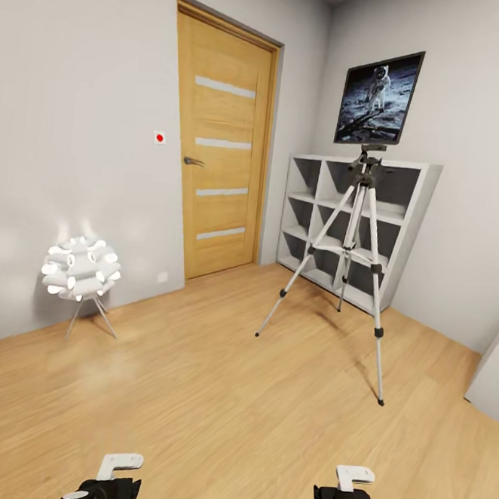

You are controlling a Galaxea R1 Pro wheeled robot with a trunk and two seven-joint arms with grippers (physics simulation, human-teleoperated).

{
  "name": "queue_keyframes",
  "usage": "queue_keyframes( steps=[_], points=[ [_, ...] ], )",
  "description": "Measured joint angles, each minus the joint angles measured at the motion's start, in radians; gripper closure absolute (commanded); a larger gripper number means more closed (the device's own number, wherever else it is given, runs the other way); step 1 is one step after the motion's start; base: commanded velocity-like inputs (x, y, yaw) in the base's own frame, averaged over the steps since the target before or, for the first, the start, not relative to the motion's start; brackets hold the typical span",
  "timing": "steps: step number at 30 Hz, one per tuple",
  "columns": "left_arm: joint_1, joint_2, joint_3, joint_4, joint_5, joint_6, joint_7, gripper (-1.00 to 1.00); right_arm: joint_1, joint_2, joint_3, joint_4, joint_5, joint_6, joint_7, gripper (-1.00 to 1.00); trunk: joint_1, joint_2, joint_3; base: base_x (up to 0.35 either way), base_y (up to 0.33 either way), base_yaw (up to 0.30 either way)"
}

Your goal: Attach the digital camera to the camera tripod in the bedroom.

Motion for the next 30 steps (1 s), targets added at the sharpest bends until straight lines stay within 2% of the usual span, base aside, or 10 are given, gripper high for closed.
queue_keyframes(
  steps=[7,12,18,23,30],
  points=[
    [0.000,0.001,0.003,-0.005,-0.001,0.008,0.000,-1.00,0.000,0.002,-0.003,-0.040,0.000,-0.001,-0.001,-1.00,0.027,-0.049,-0.022,0.000,0.000,0.000],
    [0.000,0.013,0.011,-0.005,-0.002,0.017,-0.002,-1.00,-0.009,0.000,-0.008,-0.060,-0.001,-0.001,-0.012,-1.00,0.046,-0.084,-0.038,0.000,0.000,0.000],
    [-0.004,0.020,0.022,-0.041,-0.003,0.065,-0.001,-1.00,-0.085,0.000,-0.009,-0.031,-0.010,-0.005,-0.017,-1.00,0.069,-0.126,-0.056,0.000,0.000,0.000],
    [-0.014,0.021,0.024,-0.113,-0.004,0.134,-0.003,-1.00,-0.137,-0.001,-0.011,0.016,-0.012,-0.011,-0.019,-1.00,0.088,-0.161,-0.072,0.000,0.000,0.000],
    [-0.018,0.020,0.025,-0.162,-0.001,0.157,-0.004,-1.00,-0.153,0.000,-0.010,0.034,-0.010,-0.013,-0.018,-1.00,0.115,-0.210,-0.094,0.000,0.000,0.000]
  ],
)
